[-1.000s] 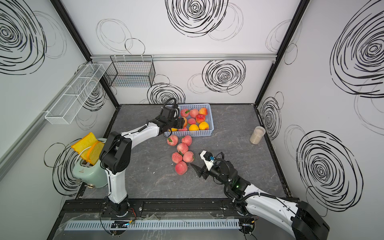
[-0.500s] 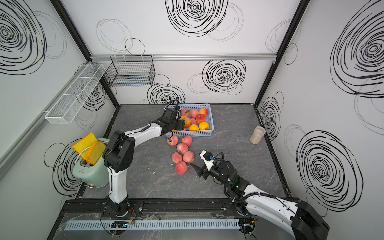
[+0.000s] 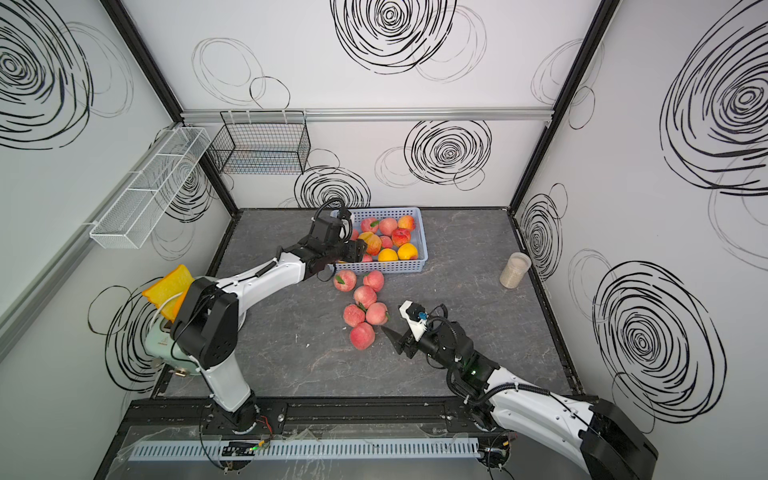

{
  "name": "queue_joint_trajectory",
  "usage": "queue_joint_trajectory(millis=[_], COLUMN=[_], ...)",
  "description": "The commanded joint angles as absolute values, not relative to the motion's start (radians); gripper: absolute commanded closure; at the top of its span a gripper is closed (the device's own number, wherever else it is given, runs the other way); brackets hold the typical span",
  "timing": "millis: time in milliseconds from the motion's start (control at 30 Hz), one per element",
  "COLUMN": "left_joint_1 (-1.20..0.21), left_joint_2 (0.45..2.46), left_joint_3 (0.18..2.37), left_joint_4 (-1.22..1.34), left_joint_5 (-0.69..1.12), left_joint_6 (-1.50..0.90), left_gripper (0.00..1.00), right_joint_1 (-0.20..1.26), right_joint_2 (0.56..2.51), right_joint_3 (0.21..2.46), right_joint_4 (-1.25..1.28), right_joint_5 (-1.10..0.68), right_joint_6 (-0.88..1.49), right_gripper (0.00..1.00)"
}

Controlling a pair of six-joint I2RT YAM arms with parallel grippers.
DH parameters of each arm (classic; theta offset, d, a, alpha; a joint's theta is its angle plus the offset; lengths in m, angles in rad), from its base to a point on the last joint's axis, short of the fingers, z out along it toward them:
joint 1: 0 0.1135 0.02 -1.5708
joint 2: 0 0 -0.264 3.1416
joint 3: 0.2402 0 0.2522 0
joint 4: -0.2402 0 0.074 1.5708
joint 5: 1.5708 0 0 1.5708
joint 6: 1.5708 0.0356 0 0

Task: Put the peaches into the basket
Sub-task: Place the peach in the basket, then pick up the peach from the center of the board.

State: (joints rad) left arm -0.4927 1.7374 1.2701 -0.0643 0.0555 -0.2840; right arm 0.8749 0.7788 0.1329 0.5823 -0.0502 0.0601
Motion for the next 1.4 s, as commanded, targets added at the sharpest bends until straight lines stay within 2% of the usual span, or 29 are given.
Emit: queue_joint_trajectory(millis=[0, 267, 400, 533, 633, 733, 867, 1000, 1367], left_joint_1=[-0.501, -0.525, -0.542, -0.542, -0.543, -0.538, -0.538, -0.54, -0.545], left_joint_2=[1.638, 1.413, 1.294, 1.191, 1.144, 1.103, 1.083, 1.094, 1.099], left_joint_3=[1.194, 1.057, 1.017, 0.943, 0.96, 0.969, 0.964, 0.971, 0.968], left_joint_4=[-0.019, -0.196, -0.354, -0.334, -0.364, -0.4, -0.429, -0.451, -0.445], left_joint_5=[0.143, 0.298, 0.349, 0.41, 0.48, 0.508, 0.539, 0.506, 0.508], left_joint_6=[-0.323, -0.236, -0.09, -0.062, -0.03, 0.01, 0.044, 0.045, 0.035], left_gripper=[0.29, 0.28, 0.24, 0.23, 0.22, 0.22, 0.22, 0.22, 0.21], right_joint_1=[0.882, 0.877, 0.869, 0.843, 0.793, 0.702, 0.609, 0.577, 0.582], right_joint_2=[0.79, 0.821, 0.843, 0.923, 0.972, 1.011, 1.071, 1.143, 1.359], right_joint_3=[0.158, 0.2, 0.262, 0.364, 0.386, 0.359, 0.362, 0.419, 0.495], right_joint_4=[0.56, 0.494, 0.363, 0.173, 0.128, 0.175, 0.2, 0.169, 0.265], right_joint_5=[-0.01, -0.001, -0.002, -0.009, -0.087, -0.241, -0.366, -0.403, -0.477], right_joint_6=[0.072, 0.161, 0.249, 0.395, 0.532, 0.668, 0.735, 0.718, 0.738], right_gripper=[0.25, 0.24, 0.18, 0.15, 0.14, 0.14, 0.15, 0.08, 0.03])
